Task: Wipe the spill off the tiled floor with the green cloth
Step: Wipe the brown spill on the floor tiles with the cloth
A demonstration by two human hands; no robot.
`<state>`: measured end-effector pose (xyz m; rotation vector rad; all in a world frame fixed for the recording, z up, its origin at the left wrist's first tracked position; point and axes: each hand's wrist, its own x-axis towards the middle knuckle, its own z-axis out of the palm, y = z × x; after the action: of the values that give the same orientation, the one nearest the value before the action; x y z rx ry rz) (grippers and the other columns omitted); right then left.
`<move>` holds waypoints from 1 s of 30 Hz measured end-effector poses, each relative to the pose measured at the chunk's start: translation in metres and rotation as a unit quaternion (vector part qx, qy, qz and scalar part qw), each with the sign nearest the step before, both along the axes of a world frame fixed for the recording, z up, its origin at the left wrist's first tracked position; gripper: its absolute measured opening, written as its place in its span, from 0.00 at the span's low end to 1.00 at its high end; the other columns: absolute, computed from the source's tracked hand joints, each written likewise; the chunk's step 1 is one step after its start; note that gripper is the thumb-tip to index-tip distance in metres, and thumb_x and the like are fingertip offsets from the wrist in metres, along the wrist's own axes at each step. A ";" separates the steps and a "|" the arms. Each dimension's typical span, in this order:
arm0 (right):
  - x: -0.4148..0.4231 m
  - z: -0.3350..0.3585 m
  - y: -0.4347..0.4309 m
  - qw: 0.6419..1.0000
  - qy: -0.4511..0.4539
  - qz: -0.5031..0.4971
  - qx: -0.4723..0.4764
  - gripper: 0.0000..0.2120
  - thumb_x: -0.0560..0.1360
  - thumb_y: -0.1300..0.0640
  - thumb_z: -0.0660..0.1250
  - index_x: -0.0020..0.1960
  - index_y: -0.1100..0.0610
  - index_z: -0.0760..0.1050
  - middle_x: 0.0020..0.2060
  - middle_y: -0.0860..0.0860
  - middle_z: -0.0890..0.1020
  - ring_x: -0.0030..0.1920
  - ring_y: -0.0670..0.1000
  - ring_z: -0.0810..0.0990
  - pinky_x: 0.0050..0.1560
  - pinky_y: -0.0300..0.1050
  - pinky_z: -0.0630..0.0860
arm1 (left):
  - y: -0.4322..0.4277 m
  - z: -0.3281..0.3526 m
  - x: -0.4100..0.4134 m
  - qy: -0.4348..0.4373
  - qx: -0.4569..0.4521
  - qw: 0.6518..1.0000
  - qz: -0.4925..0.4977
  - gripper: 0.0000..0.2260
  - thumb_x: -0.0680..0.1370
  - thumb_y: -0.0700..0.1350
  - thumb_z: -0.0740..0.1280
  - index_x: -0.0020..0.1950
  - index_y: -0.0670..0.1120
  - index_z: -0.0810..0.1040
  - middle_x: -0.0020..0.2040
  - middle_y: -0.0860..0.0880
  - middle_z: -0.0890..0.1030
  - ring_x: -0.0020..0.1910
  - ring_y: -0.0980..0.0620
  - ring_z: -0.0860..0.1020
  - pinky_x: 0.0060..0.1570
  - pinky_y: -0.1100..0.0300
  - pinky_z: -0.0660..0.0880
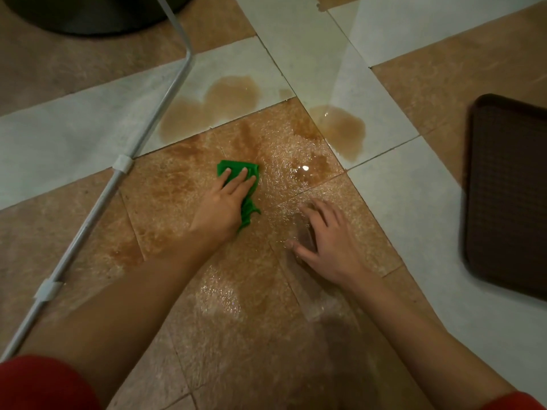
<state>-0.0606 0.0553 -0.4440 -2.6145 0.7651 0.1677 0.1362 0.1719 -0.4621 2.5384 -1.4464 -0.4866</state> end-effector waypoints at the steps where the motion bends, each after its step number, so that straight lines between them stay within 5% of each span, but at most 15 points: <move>1: 0.000 0.000 0.000 1.000 0.002 -0.003 0.003 0.34 0.74 0.38 0.61 0.75 0.51 0.57 0.76 0.52 0.55 0.75 0.54 0.50 0.73 0.50 0.45 | -0.003 0.000 -0.005 -0.002 0.005 1.000 -0.011 0.28 0.78 0.43 0.61 0.76 0.50 0.53 0.76 0.50 0.53 0.75 0.45 0.48 0.74 0.50 0.50; 6: 0.001 0.001 0.002 1.000 -0.010 0.003 -0.004 0.33 0.74 0.40 0.62 0.74 0.52 0.58 0.75 0.53 0.57 0.75 0.55 0.52 0.73 0.49 0.45 | 0.015 -0.007 -0.019 -0.019 -0.016 0.989 -0.144 0.32 0.74 0.42 0.68 0.74 0.49 0.57 0.75 0.47 0.60 0.74 0.43 0.55 0.70 0.44 0.59; 9: -0.001 0.002 0.002 1.000 -0.010 -0.003 -0.001 0.34 0.74 0.40 0.62 0.74 0.52 0.58 0.75 0.52 0.56 0.75 0.54 0.51 0.72 0.48 0.43 | 0.020 -0.008 -0.004 -0.052 -0.022 0.989 -0.136 0.29 0.74 0.40 0.68 0.73 0.49 0.62 0.72 0.46 0.64 0.72 0.41 0.60 0.66 0.43 0.66; 14: -0.009 0.003 -0.004 1.000 0.002 -0.009 -0.003 0.34 0.74 0.39 0.63 0.74 0.51 0.57 0.75 0.52 0.56 0.75 0.54 0.51 0.74 0.51 0.45 | 0.002 -0.001 0.001 -0.026 0.034 0.999 -0.028 0.32 0.76 0.48 0.65 0.76 0.50 0.52 0.76 0.49 0.54 0.75 0.44 0.49 0.71 0.46 0.58; 19: -0.006 0.002 0.000 1.000 0.004 -0.011 -0.007 0.35 0.74 0.40 0.63 0.74 0.52 0.56 0.76 0.53 0.55 0.75 0.54 0.51 0.73 0.52 0.46 | 0.020 -0.001 -0.025 -0.025 0.055 0.990 -0.126 0.33 0.78 0.48 0.62 0.75 0.54 0.43 0.76 0.54 0.46 0.75 0.48 0.44 0.73 0.52 0.53; 22: -0.005 0.003 0.001 1.000 0.000 -0.004 -0.010 0.34 0.74 0.40 0.62 0.75 0.52 0.56 0.76 0.52 0.55 0.75 0.54 0.50 0.73 0.51 0.44 | 0.027 0.001 -0.010 -0.047 0.057 0.978 -0.195 0.32 0.77 0.47 0.62 0.73 0.55 0.43 0.76 0.54 0.49 0.76 0.48 0.46 0.73 0.49 0.55; 26: -0.010 0.005 -0.003 1.000 0.004 -0.006 -0.013 0.34 0.75 0.39 0.61 0.75 0.51 0.55 0.76 0.51 0.53 0.76 0.54 0.49 0.72 0.50 0.41 | 0.016 0.002 -0.004 -0.023 0.053 0.995 -0.085 0.30 0.78 0.44 0.61 0.76 0.52 0.50 0.76 0.50 0.52 0.75 0.45 0.48 0.72 0.47 0.58; 30: -0.012 0.007 -0.004 1.000 0.014 -0.016 -0.016 0.34 0.75 0.38 0.60 0.75 0.50 0.54 0.76 0.51 0.53 0.76 0.54 0.48 0.70 0.49 0.40 | 0.013 0.006 -0.048 -0.069 0.088 0.990 -0.090 0.34 0.78 0.53 0.60 0.75 0.52 0.41 0.76 0.51 0.46 0.75 0.44 0.46 0.74 0.46 0.49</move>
<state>-0.0726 0.0508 -0.4367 -2.6324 0.8260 0.1859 0.0883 0.1846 -0.4565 2.6361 -1.7662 -0.4939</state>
